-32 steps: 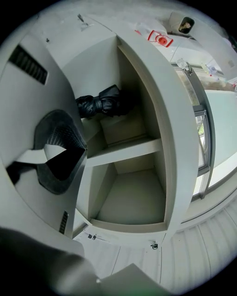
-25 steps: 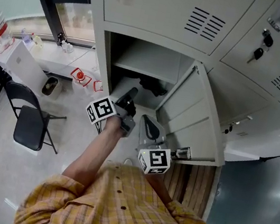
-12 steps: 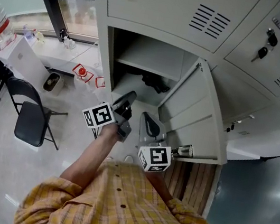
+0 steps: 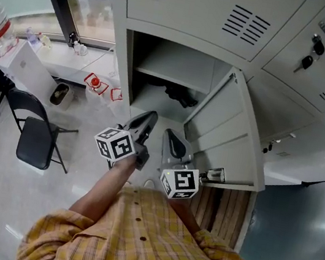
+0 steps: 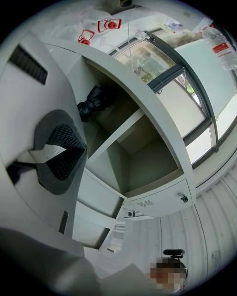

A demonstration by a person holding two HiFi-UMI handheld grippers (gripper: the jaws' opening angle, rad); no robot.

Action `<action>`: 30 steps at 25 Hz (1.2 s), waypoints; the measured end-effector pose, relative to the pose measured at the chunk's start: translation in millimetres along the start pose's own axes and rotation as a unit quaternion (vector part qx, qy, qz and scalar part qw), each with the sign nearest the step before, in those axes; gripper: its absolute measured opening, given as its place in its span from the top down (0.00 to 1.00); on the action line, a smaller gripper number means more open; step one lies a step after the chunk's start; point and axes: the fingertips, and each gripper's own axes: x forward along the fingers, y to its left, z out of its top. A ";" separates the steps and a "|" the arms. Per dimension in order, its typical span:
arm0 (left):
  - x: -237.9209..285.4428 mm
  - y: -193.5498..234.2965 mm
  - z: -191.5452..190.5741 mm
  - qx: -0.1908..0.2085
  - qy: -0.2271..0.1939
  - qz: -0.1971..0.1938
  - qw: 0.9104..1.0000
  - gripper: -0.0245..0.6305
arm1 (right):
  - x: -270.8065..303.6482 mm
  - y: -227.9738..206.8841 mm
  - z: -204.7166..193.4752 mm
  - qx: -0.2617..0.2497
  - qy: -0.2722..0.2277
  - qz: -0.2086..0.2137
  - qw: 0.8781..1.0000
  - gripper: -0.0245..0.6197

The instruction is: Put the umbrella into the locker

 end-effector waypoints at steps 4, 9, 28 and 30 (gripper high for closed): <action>-1.5 -9.1 -3.0 0.056 0.004 0.001 0.998 0.96 | 0.2 -2.0 0.9 0.002 -0.002 -0.002 1.000 0.97; -6.1 -16.6 -3.0 0.126 0.006 0.003 0.992 0.96 | 0.8 -0.9 1.7 0.005 -0.003 0.001 1.000 0.97; -36.2 -22.9 -6.6 0.306 -0.012 0.044 0.951 0.96 | -1.2 3.3 1.1 0.004 -0.006 0.004 1.000 0.97; -38.0 -23.5 -8.9 0.314 -0.012 0.047 0.948 0.96 | -1.3 2.9 0.7 0.004 -0.005 0.003 1.000 0.97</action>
